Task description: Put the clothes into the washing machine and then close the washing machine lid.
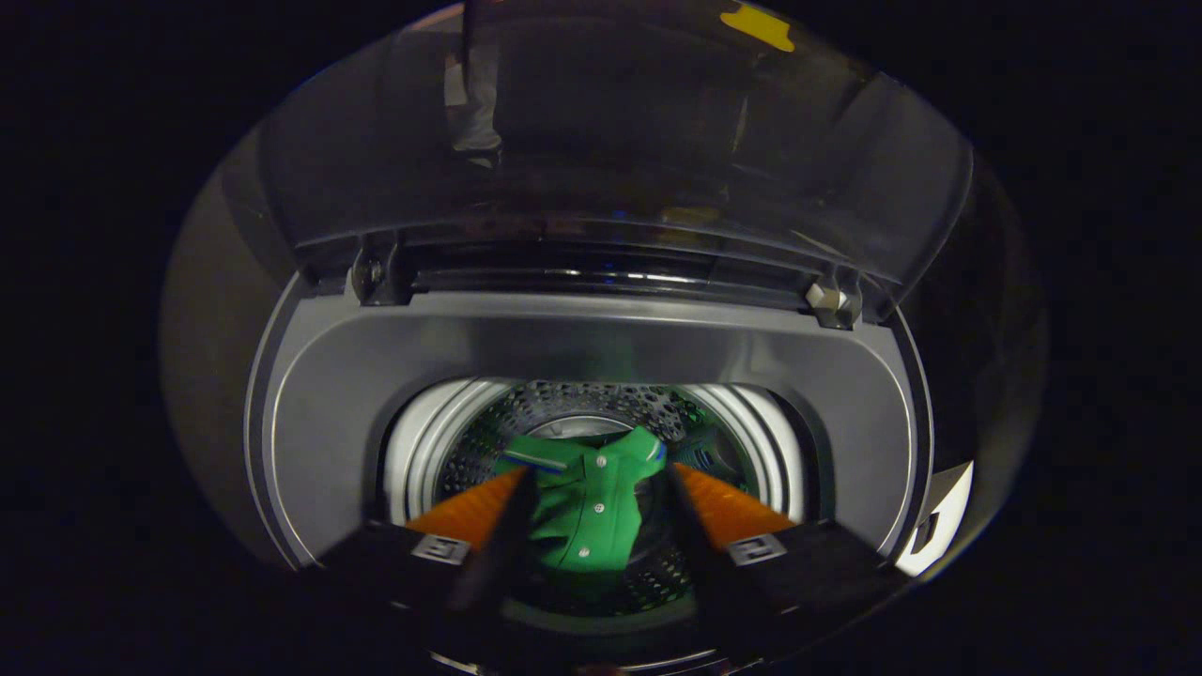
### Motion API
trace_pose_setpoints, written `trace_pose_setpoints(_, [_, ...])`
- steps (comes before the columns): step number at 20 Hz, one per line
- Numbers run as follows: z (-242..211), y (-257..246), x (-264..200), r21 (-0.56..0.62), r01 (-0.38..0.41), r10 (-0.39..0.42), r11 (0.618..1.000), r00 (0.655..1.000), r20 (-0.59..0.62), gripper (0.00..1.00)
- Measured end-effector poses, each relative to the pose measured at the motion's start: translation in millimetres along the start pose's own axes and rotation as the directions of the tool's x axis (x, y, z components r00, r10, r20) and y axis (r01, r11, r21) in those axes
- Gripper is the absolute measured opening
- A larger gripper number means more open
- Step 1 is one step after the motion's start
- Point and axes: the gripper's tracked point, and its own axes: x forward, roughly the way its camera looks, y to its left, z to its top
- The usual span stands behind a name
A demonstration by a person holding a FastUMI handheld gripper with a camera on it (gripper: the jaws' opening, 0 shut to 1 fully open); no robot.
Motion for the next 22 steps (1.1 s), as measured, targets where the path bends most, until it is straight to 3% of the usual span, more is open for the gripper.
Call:
trace_pose_setpoints(1, [6,2,-9,0.011,-0.002,0.002,1.0,1.0,0.012,1.0])
trace_pose_setpoints(9, [32,-12,-50,0.047,0.033,-0.037,0.998,0.996,0.079,1.0])
trace_pose_setpoints(17, [125,-16,-148,0.06,0.024,-0.04,0.998,0.959,0.281,1.0])
trace_pose_setpoints(22, [178,-12,-182,0.052,0.012,-0.03,0.999,0.93,0.365,1.0])
